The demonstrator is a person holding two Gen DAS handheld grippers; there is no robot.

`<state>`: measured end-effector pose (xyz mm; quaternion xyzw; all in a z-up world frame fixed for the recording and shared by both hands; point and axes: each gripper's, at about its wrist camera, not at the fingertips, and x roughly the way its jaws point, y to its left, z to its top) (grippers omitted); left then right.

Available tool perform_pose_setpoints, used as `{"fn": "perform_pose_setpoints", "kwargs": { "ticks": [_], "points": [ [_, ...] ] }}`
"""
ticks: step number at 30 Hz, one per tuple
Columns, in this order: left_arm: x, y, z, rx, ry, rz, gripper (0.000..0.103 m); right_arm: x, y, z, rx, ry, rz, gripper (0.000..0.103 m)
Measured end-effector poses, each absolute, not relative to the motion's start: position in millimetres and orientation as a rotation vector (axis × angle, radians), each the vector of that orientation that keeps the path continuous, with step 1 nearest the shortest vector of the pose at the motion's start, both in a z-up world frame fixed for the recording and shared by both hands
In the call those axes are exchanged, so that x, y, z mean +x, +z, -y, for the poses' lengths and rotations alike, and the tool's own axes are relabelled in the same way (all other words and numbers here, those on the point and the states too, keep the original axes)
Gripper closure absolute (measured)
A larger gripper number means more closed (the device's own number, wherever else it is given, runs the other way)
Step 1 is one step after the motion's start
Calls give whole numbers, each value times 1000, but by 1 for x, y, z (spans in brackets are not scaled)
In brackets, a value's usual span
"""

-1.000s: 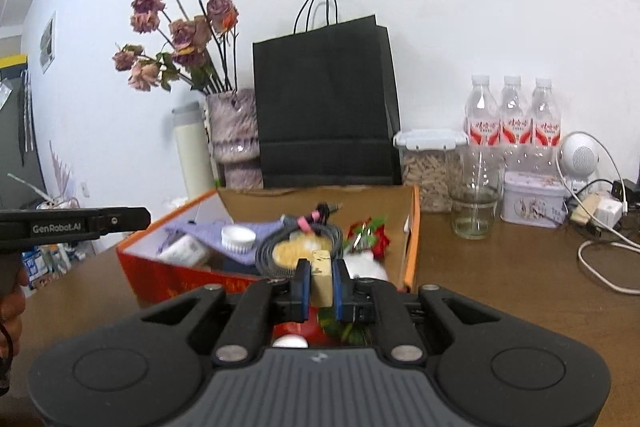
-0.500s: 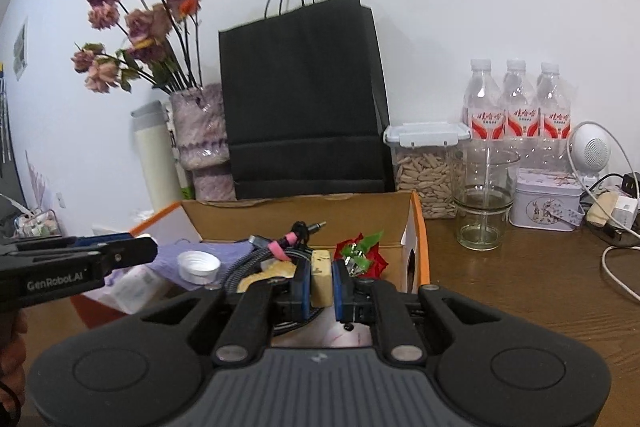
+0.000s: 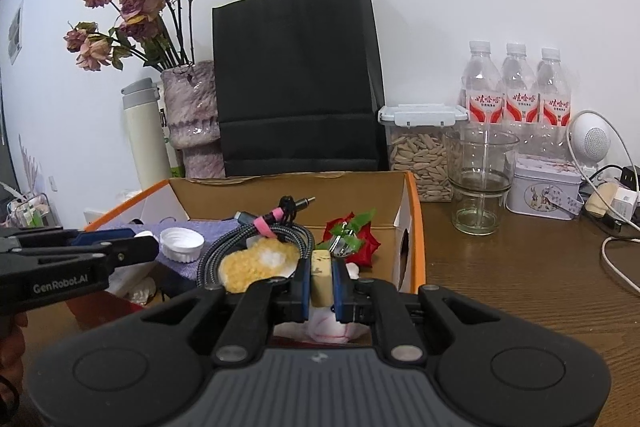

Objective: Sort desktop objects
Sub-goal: 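Open both tools to drop the cap and block into the box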

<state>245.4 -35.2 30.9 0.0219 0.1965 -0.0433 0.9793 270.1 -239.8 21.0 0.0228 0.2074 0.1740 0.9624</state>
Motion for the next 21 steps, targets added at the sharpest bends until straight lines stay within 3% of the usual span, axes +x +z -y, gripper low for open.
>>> {"fn": "perform_pose_setpoints", "kwargs": {
  "ticks": [6, 8, 10, 14, 15, 16, 17, 21],
  "points": [
    [244, 30, 37, 53, -92, -390, 74, 270, 20, 240, 47, 360, -429, 89],
    [242, 31, 37, 51, -101, -380, 69, 269, 21, 240, 51, 362, -425, 76],
    [240, 32, 38, 55, -97, -368, 56, 267, 22, 240, 47, 355, -413, 60],
    [236, 34, 38, 56, -86, -347, 44, 261, 25, 238, 27, 352, -386, 36],
    [235, 34, 38, 54, -80, -343, 30, 259, 25, 237, 19, 350, -380, 33],
    [233, 35, 38, 52, -71, -336, 20, 258, 26, 236, 12, 349, -376, 22],
    [231, 35, 38, 52, -64, -324, 19, 257, 26, 235, 1, 346, -371, 14],
    [226, 37, 38, 52, -25, -287, 0, 253, 27, 232, -20, 336, -363, 8]
  ]
}}
